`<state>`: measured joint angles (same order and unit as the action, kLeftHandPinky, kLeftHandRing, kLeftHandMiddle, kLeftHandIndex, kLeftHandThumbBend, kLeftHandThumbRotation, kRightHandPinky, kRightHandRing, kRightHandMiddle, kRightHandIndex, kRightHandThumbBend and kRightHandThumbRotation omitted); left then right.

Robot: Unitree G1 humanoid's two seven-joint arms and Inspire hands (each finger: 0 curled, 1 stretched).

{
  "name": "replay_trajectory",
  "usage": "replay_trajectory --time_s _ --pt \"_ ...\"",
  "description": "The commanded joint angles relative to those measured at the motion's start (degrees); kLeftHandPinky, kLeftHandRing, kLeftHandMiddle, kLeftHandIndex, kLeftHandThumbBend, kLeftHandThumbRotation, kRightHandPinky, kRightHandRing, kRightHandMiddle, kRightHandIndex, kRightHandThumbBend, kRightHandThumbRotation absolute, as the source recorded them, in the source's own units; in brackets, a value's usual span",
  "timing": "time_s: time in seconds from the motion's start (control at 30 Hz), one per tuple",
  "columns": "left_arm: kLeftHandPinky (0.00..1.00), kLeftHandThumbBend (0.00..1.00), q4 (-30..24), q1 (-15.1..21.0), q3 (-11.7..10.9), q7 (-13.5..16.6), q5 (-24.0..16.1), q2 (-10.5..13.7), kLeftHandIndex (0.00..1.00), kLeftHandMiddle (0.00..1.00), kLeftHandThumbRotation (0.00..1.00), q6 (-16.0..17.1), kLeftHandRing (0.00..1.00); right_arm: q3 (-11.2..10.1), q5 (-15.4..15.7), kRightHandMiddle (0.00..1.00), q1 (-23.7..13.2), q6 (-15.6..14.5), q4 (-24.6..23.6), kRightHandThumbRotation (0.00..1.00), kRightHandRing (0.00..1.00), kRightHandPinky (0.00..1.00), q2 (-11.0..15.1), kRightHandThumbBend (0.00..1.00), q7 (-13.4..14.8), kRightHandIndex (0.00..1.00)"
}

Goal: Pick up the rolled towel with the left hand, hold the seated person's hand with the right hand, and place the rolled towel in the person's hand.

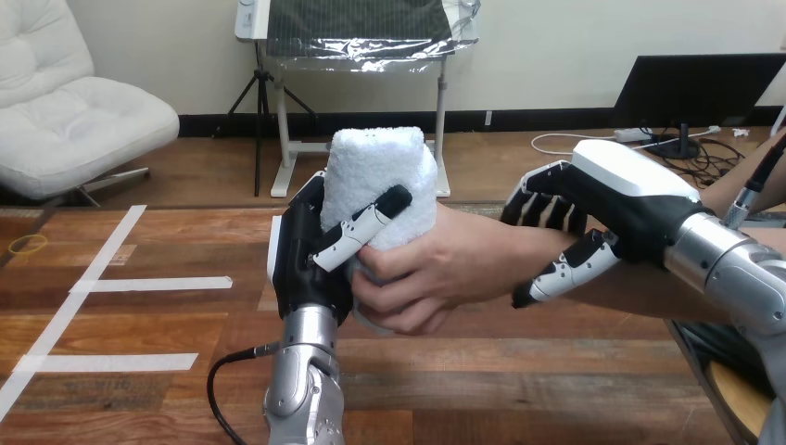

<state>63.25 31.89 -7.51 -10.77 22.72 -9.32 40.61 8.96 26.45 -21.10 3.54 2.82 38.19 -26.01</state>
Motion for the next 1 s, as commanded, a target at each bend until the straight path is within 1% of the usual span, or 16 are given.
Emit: replay_trajectory --time_s 0.0,0.03,0.07,0.17,0.23,0.33,0.37,0.4,0.5,0.6,0.63,0.67,0.7,0.77,0.83,0.97 --pt "0.35 0.73 -5.24 16.22 4.93 -3.45 -2.46 -15.72 0.48 0.46 0.18 1.13 0.41 0.13 -0.9 0.71 -1.36 1.39 -0.85 0.35 0.67 0.5 -0.63 0.9 0.07 0.74" --pt "0.35 0.73 -5.08 16.04 5.69 -2.34 -4.14 -14.85 0.49 0.48 0.21 1.29 0.42 -0.16 -1.37 0.71 -1.12 1.65 -0.95 0.36 0.67 0.5 -0.67 0.89 0.07 0.75" --pt "0.38 0.73 -5.01 15.92 6.2 -1.63 -5.21 -14.3 0.52 0.52 0.32 1.34 0.47 -0.35 -1.68 0.72 -0.97 1.85 -0.98 0.38 0.67 0.5 -0.7 0.89 0.09 0.75" --pt "0.42 0.74 -4.98 15.45 7.58 0.69 -8.36 -12.59 0.56 0.58 0.43 1.46 0.52 -0.7 -2.23 0.72 -0.57 1.96 -1.25 0.42 0.67 0.5 -0.5 0.89 -0.31 0.76" --pt "0.46 0.76 -5.24 14.96 7.98 1.22 -9.36 -11.69 0.58 0.61 0.51 1.33 0.56 -0.91 -2.56 0.73 -0.23 1.68 -1.6 0.45 0.68 0.5 -0.31 0.89 -0.76 0.76" --pt "0.59 0.77 -5.72 14.24 8.11 1.32 -9.99 -10.78 0.63 0.67 0.61 1.26 0.64 -1.28 -3.18 0.75 0.34 1.39 -2.14 0.53 0.7 0.52 -0.07 0.9 -1.19 0.78" --pt "0.66 0.76 -5.81 14.06 8.13 1.53 -10.35 -10.56 0.66 0.71 0.67 1.38 0.68 -1.39 -3.39 0.76 0.51 1.43 -2.29 0.57 0.71 0.53 0.0 0.91 -1.21 0.79" --pt "0.69 0.76 -5.87 13.93 8.16 1.7 -10.61 -10.42 0.67 0.72 0.69 1.46 0.7 -1.46 -3.54 0.76 0.63 1.46 -2.38 0.59 0.71 0.53 0.05 0.92 -1.23 0.79" --pt "0.78 0.75 -6.74 13.24 8.02 0.82 -10.23 -9.66 0.71 0.76 0.75 0.39 0.75 -1.76 -4.09 0.77 1.09 2.55 -2.52 0.64 0.72 0.54 0.3 0.94 -1.04 0.8" --pt "0.88 0.75 -6.95 12.81 7.84 0.84 -10.55 -9.21 0.74 0.79 0.81 0.64 0.81 -1.97 -4.46 0.78 1.47 2.25 -2.99 0.69 0.73 0.54 0.47 0.96 -1.36 0.81" --pt "0.88 0.75 -7.1 12.5 7.78 0.56 -10.61 -8.62 0.74 0.79 0.81 0.7 0.81 -2.2 -4.79 0.78 1.82 2.97 -2.85 0.69 0.73 0.54 0.58 0.96 -1.15 0.81" --pt "0.92 0.75 -7.21 12.28 7.74 0.35 -10.65 -8.22 0.77 0.82 0.86 0.7 0.84 -2.37 -5.01 0.79 2.06 3.54 -2.71 0.72 0.74 0.55 0.66 0.98 -0.98 0.81" --pt "0.94 0.75 -7.3 12.13 7.7 0.23 -10.71 -7.97 0.78 0.83 0.87 0.69 0.85 -2.49 -5.17 0.79 2.23 3.95 -2.61 0.74 0.74 0.55 0.71 0.98 -0.86 0.82" --pt "0.96 0.74 -7.6 11.47 8.05 0.8 -12.01 -6.73 0.8 0.85 0.91 0.99 0.87 -2.76 -5.3 0.79 2.7 3.45 -3.35 0.76 0.75 0.55 0.84 0.99 -1.19 0.82" --pt "0.97 0.73 -7.78 11.17 8.14 1.1 -12.7 -6.29 0.82 0.86 0.94 1.08 0.89 -2.88 -5.37 0.8 2.9 3.23 -3.68 0.78 0.76 0.56 0.91 0.99 -1.35 0.82" --pt "0.99 0.76 -9.21 9.77 7.71 0.9 -12.81 -4.91 0.86 0.89 0.98 0.1 0.92 -3.73 -7.14 0.81 3.91 4.16 -4.17 0.81 0.78 0.57 0.97 1.0 -1.51 0.83"
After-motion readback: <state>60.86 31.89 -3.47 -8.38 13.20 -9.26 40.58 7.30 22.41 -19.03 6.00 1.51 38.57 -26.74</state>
